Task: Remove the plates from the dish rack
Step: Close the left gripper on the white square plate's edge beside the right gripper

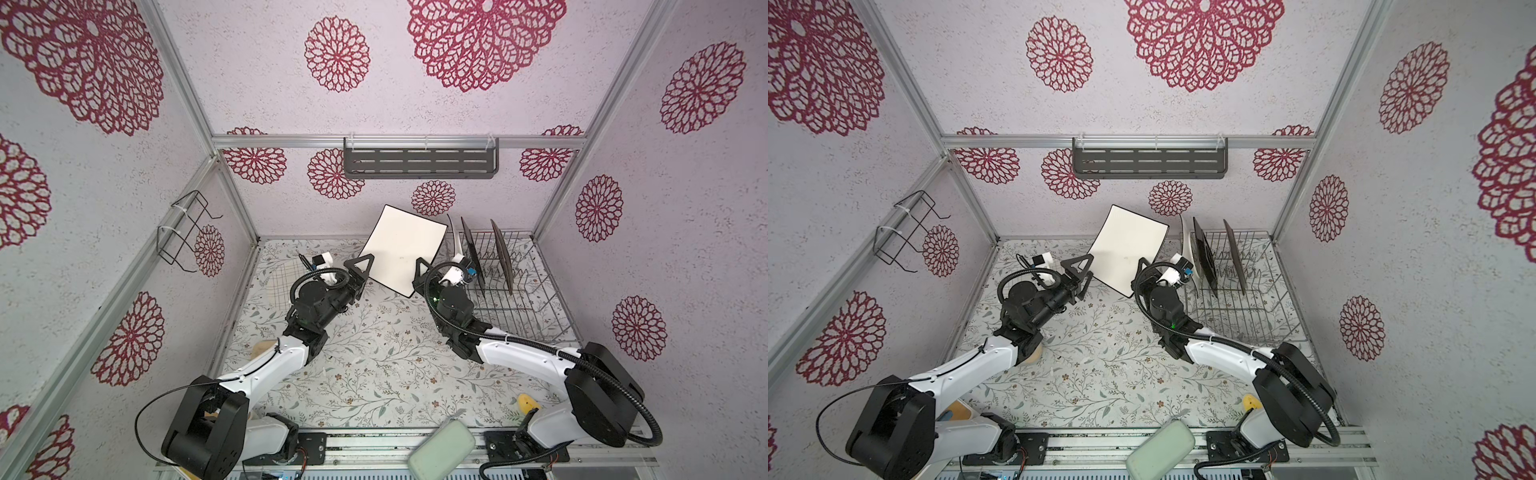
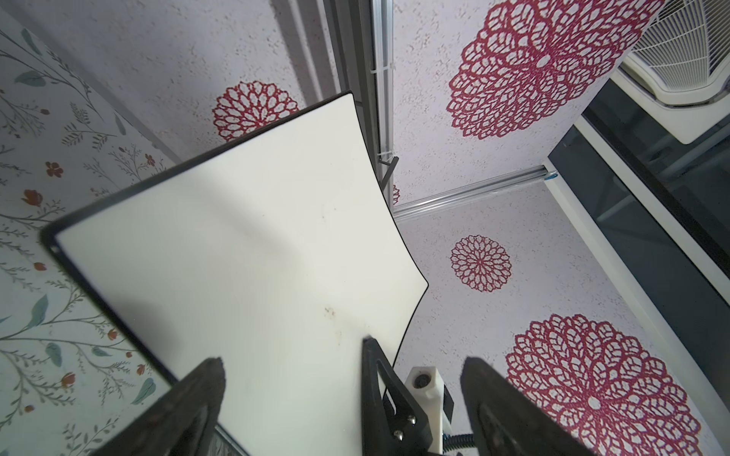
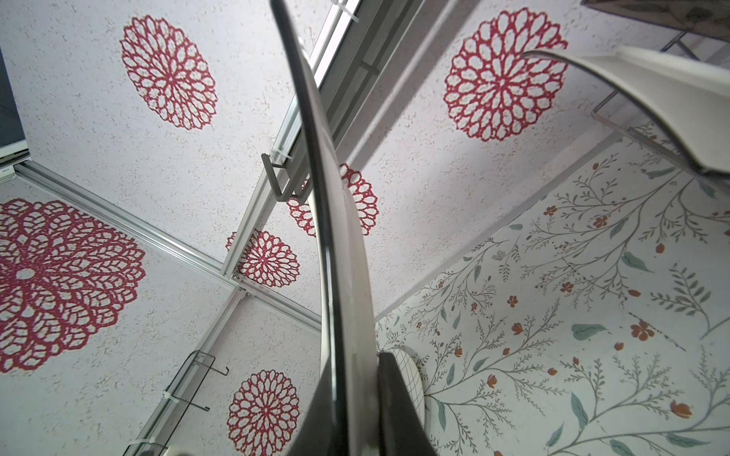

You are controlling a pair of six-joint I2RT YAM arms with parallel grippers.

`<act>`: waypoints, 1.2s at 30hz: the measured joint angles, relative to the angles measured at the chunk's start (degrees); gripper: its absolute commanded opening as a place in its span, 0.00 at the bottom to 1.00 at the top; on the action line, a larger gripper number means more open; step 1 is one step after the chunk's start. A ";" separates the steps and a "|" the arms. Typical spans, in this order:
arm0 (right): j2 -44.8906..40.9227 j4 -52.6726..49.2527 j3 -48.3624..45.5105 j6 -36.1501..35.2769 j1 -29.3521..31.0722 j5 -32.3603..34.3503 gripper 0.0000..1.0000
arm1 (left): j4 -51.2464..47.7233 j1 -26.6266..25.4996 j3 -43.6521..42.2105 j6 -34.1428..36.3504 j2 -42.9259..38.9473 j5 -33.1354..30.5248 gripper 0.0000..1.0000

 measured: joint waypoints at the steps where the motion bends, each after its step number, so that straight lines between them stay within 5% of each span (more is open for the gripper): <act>1: 0.02 0.13 0.00 0.00 0.00 0.00 0.00 | 0.11 -0.09 0.00 0.00 0.02 0.00 0.97; 25: -0.92 5.07 0.00 -1.49 0.00 1.44 0.00 | 1.64 -1.51 -0.07 -1.14 1.95 -0.50 0.97; 36: -0.92 12.28 -1.33 2.78 0.00 1.51 0.00 | 5.29 -2.21 4.39 -2.27 6.64 0.35 0.83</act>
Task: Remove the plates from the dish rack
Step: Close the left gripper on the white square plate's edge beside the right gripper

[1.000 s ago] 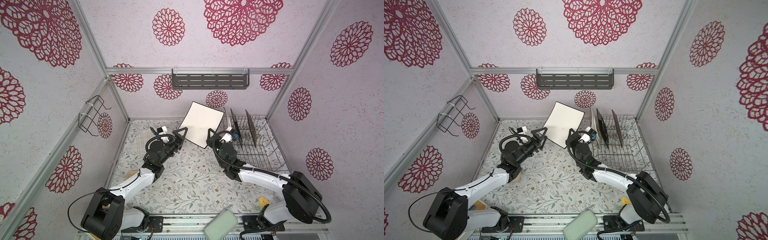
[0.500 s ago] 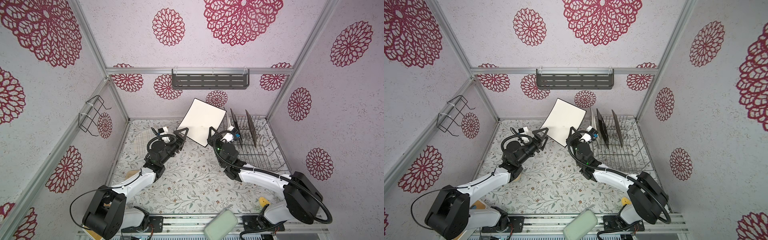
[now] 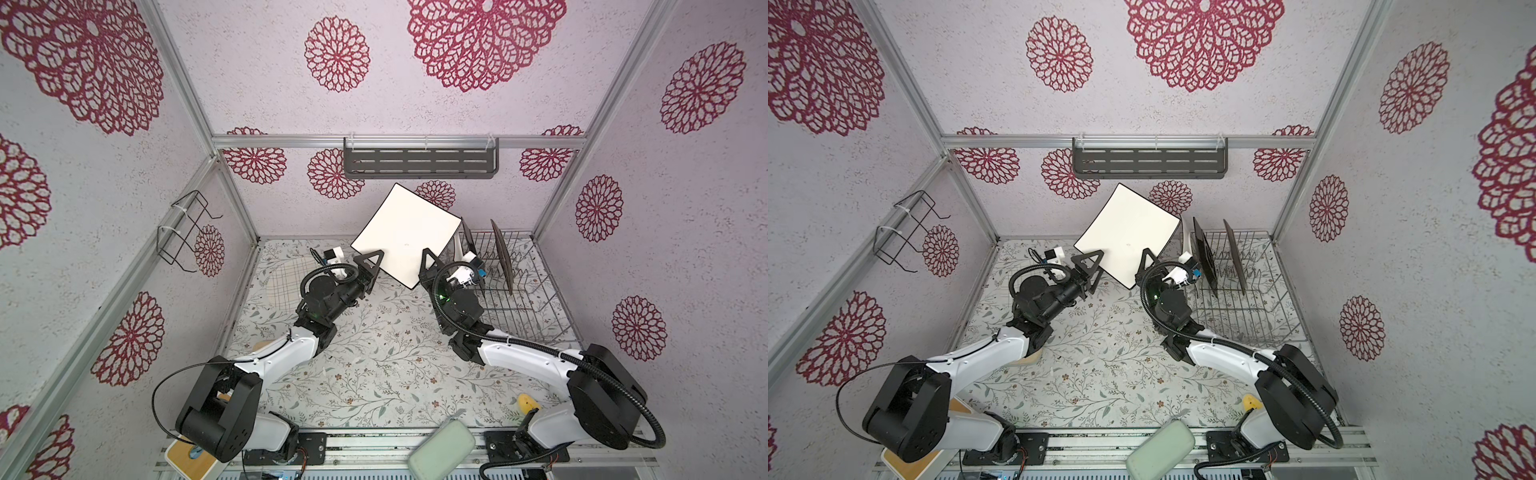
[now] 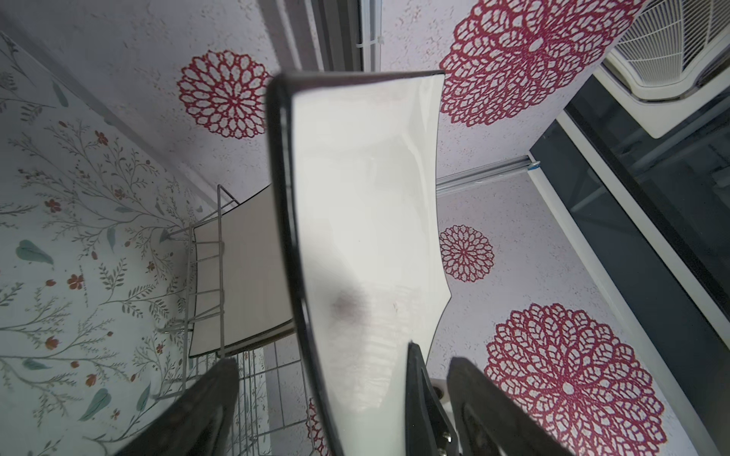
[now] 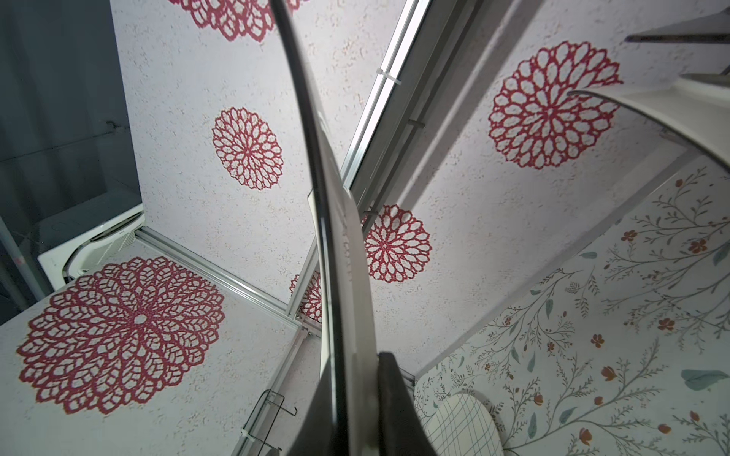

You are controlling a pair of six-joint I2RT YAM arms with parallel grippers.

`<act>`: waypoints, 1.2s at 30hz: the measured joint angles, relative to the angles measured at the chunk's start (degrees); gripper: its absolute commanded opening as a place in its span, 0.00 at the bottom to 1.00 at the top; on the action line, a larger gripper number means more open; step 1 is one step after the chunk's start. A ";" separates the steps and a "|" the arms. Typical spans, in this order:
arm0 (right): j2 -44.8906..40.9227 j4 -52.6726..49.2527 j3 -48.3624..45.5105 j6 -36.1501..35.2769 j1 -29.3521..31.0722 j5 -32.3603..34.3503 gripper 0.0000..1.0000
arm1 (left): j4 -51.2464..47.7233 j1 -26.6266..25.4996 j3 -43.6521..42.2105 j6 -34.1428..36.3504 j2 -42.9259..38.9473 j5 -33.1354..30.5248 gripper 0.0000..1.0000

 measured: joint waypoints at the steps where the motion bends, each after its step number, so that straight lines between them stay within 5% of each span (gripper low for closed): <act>1: 0.00 0.85 -0.33 0.59 0.00 0.00 0.00 | 0.63 -0.04 0.37 -0.09 0.20 -0.11 0.81; 21: 2.01 8.85 -1.36 5.29 0.92 1.88 0.00 | 14.03 -1.95 3.23 -3.93 8.13 -2.08 0.48; 36: 2.19 9.77 -1.38 6.01 1.22 2.47 0.00 | 18.62 -2.71 4.07 -5.42 9.88 -3.45 0.13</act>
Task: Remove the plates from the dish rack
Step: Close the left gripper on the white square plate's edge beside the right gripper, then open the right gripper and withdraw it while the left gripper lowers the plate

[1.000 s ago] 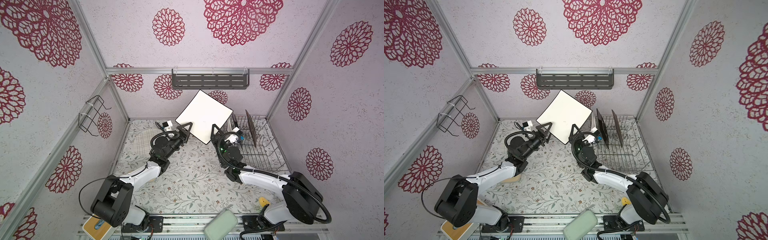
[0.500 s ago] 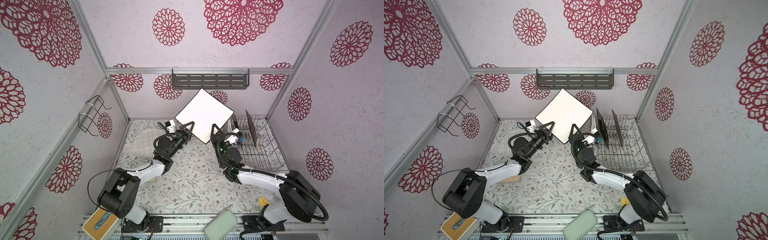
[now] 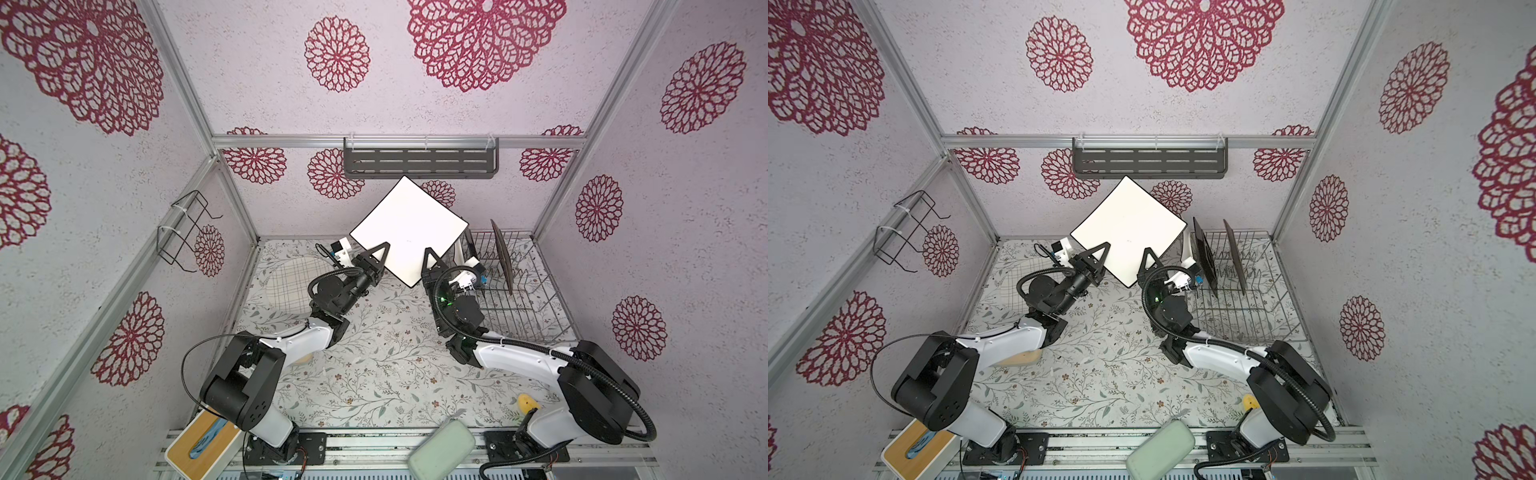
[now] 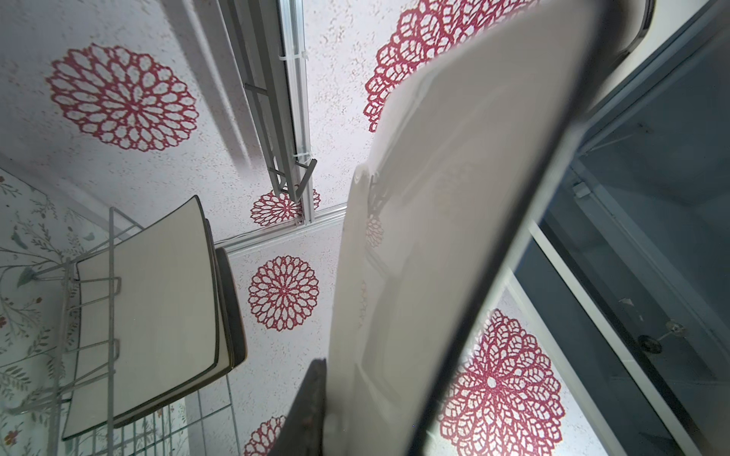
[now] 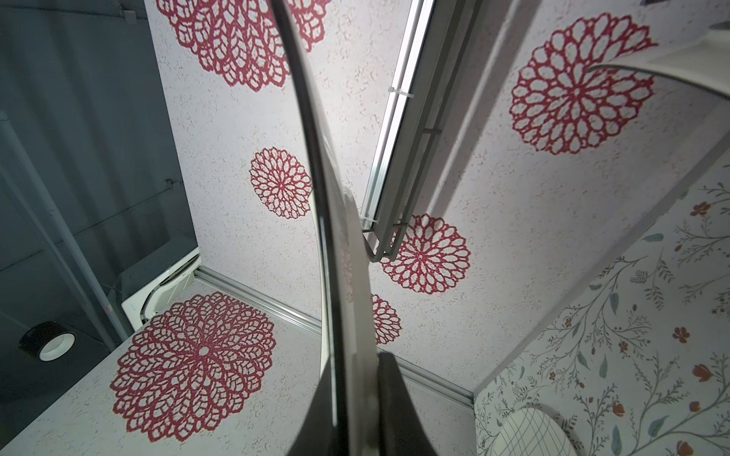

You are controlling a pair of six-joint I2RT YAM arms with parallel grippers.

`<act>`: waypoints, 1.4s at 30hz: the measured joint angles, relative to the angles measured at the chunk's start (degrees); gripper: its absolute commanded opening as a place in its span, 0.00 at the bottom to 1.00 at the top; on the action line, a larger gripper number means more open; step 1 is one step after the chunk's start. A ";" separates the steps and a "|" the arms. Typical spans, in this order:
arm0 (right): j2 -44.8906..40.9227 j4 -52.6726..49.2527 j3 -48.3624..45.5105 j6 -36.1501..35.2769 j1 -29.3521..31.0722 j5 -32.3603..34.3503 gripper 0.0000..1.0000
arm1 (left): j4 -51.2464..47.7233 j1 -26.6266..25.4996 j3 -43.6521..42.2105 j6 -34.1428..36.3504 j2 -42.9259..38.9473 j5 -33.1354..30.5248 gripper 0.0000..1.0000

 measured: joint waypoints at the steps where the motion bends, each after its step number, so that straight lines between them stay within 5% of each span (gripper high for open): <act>1: 0.02 0.07 0.00 -0.07 0.00 0.11 0.00 | 0.00 -0.02 0.00 0.33 0.02 -0.04 0.09; 10: 0.02 -0.52 0.00 0.04 0.02 0.07 0.00 | 0.39 -0.20 -0.24 0.26 0.22 -0.92 0.00; 18: -0.22 0.09 0.02 1.51 -0.02 -0.81 0.39 | -0.17 -0.24 -0.26 -0.96 0.31 -1.14 0.00; 28: -4.59 -2.78 -0.81 2.23 0.04 -1.53 0.50 | -5.05 -0.11 -0.26 -0.46 -3.45 -1.29 0.00; 42: -11.74 -9.09 -0.96 3.89 0.04 -2.73 0.80 | -11.45 3.17 -0.83 2.03 -7.06 -3.41 0.00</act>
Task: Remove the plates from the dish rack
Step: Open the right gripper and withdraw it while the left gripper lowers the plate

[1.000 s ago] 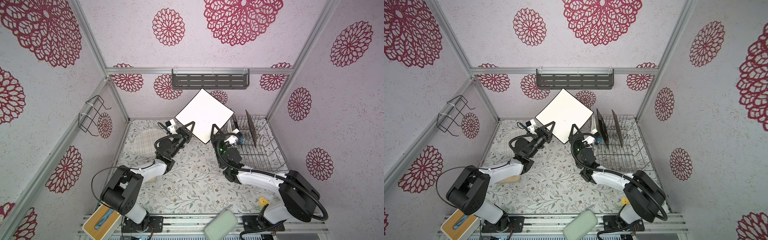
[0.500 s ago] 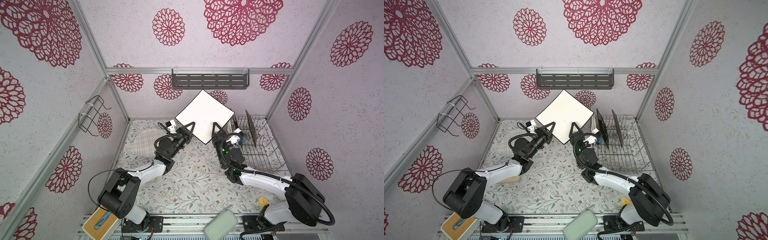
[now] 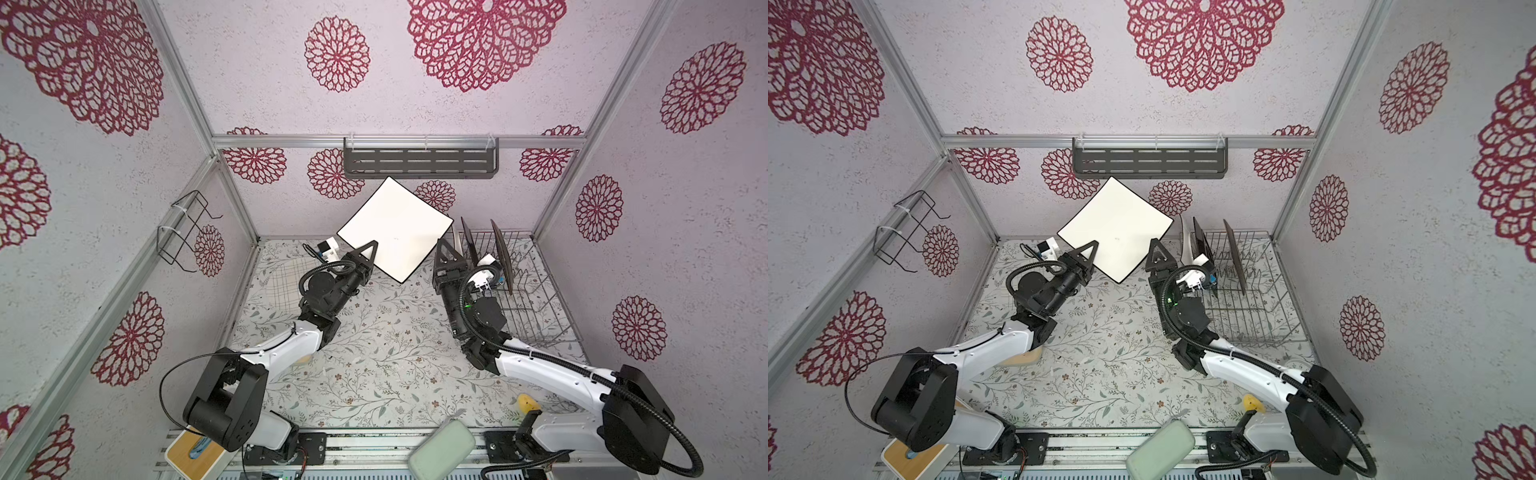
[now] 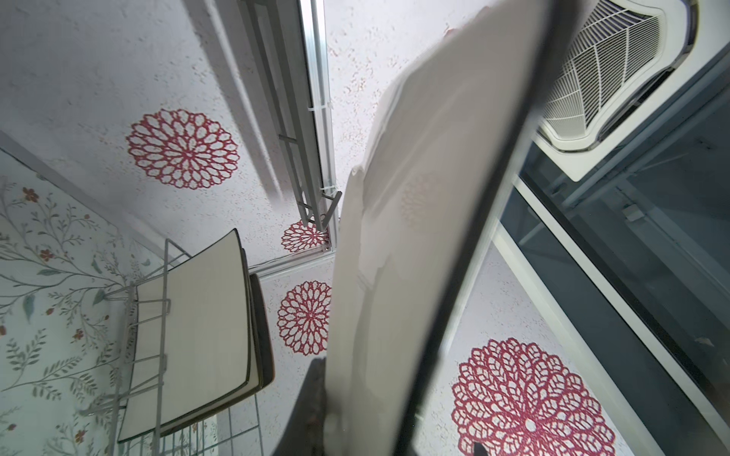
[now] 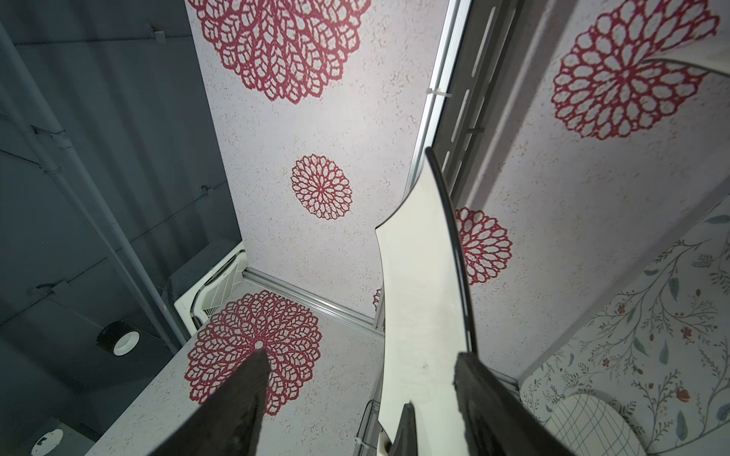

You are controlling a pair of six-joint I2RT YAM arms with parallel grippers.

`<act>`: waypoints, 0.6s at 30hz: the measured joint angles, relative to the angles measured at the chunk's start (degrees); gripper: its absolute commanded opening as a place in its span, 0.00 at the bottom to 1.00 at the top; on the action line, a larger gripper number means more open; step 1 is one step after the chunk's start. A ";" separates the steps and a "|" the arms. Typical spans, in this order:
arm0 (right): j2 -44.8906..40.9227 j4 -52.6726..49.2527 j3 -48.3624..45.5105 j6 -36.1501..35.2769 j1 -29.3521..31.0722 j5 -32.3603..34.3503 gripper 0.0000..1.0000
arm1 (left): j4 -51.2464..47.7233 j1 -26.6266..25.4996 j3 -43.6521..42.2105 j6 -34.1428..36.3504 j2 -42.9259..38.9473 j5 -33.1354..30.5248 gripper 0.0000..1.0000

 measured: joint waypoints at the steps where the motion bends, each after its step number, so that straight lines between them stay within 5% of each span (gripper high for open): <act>1: -0.46 -0.22 -0.13 0.04 0.00 -0.04 0.81 | -0.55 0.28 0.00 0.07 0.00 -0.15 0.00; 18: -8.81 -19.28 -1.31 -4.83 -0.59 -7.08 0.84 | -5.99 1.33 -9.94 5.68 -11.26 -13.88 0.00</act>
